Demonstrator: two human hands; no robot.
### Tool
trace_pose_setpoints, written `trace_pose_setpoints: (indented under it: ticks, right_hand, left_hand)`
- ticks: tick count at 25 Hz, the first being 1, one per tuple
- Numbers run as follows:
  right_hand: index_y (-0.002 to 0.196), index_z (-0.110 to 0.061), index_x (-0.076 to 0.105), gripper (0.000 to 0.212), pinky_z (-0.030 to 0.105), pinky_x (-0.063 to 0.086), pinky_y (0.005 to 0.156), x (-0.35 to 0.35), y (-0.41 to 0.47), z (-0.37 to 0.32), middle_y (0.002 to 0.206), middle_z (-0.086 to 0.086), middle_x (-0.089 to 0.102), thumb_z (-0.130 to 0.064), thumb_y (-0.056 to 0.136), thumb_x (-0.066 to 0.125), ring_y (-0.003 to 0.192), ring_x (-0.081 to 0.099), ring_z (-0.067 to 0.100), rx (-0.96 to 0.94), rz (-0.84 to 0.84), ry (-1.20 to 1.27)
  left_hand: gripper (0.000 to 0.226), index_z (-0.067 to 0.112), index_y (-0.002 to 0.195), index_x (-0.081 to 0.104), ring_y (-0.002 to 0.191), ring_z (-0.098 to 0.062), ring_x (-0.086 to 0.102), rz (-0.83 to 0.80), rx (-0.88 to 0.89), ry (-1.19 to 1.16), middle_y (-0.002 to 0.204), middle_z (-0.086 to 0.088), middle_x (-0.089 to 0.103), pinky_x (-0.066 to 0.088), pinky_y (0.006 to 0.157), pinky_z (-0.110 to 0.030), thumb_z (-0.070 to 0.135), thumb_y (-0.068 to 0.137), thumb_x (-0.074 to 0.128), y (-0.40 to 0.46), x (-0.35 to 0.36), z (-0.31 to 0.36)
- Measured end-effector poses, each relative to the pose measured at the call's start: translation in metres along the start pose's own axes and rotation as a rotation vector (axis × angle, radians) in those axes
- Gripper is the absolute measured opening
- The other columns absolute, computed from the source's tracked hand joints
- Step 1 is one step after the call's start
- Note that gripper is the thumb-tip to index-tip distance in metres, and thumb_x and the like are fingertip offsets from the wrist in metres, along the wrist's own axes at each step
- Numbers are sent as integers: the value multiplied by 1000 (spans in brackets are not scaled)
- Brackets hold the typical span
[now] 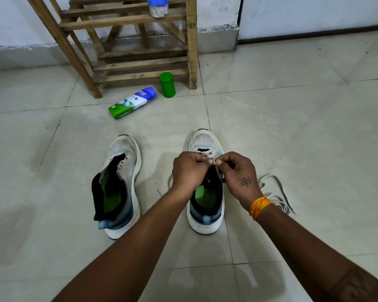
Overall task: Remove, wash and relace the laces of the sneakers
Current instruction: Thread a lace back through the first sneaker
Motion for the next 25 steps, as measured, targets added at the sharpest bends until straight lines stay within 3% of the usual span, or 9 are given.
trace_pose_setpoints:
  ticks: [4, 6, 9, 11, 12, 15, 18, 22, 25]
  right_hand:
    - [85, -21, 65, 14, 55, 61, 71, -3, 4, 4, 80, 8, 72, -26, 96, 60, 81, 69, 36, -8, 34, 64]
    - [90, -12, 63, 15, 45, 63, 66, -6, 6, 6, 85, 13, 73, -21, 101, 58, 82, 71, 34, 26, 59, 127]
    - [91, -14, 63, 16, 45, 62, 65, -10, 10, 24, 86, 12, 74, -24, 101, 55, 79, 72, 29, 173, 134, 195]
    - [87, -21, 63, 20, 50, 60, 73, -18, 15, 37, 83, 6, 74, -35, 94, 51, 83, 72, 33, 230, 195, -36]
    - [88, -20, 65, 23, 45, 56, 77, -23, 15, 39, 86, 5, 74, -36, 94, 50, 88, 70, 34, 235, 192, -195]
    - [100, -13, 69, 19, 34, 42, 71, -30, 11, 23, 87, 5, 72, -27, 98, 55, 90, 66, 32, 40, 206, -456]
    - [113, -24, 66, 22, 38, 49, 66, -15, 5, -8, 67, -3, 63, -35, 97, 56, 75, 64, 30, -292, 60, -586]
    - [102, -23, 67, 10, 38, 45, 62, -8, 9, -13, 65, -10, 51, -31, 97, 64, 73, 63, 30, -398, -20, -595]
    - [99, -22, 67, 7, 38, 45, 62, -7, 7, -16, 74, -6, 59, -29, 97, 63, 76, 62, 30, -496, -35, -634]
  left_hand:
    - [24, 27, 95, 71, 103, -17, 57, 162, 372, 284, 97, 9, 62, 42, 83, -17, 14, 76, 79, -13, -13, 2]
    - [27, 21, 94, 61, 96, -19, 51, 281, 485, 345, 95, 6, 56, 40, 78, -25, 8, 75, 75, -21, -22, 1]
    - [24, 19, 85, 51, 75, -15, 47, 334, 453, 287, 77, 9, 50, 40, 66, -33, 12, 82, 73, -25, -30, -8]
    - [26, 21, 83, 48, 62, -12, 45, 320, 346, 198, 66, 9, 46, 41, 59, -34, 17, 88, 73, -25, -29, -17]
    - [26, 21, 83, 47, 58, -11, 44, 327, 324, 172, 63, 9, 45, 41, 57, -34, 19, 89, 73, -25, -28, -19]
    - [27, 20, 83, 46, 57, -12, 43, 343, 319, 142, 63, 8, 43, 41, 56, -35, 20, 91, 71, -27, -26, -21]
    - [25, 19, 85, 44, 60, -18, 46, 342, 327, 149, 66, 7, 46, 43, 58, -39, 19, 92, 69, -27, -24, -21]
    - [25, 17, 87, 43, 62, -22, 48, 348, 334, 150, 68, 4, 49, 42, 58, -40, 17, 94, 66, -30, -21, -20]
    - [25, 16, 87, 41, 63, -22, 47, 357, 343, 152, 69, 3, 49, 36, 59, -36, 17, 96, 64, -30, -22, -21]
Point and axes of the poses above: each hand's wrist, its own y-axis towards the middle knuckle, its own x-axis out of the palm, z = x × y, the point moved 4 cm from there along y, towards the middle knuckle
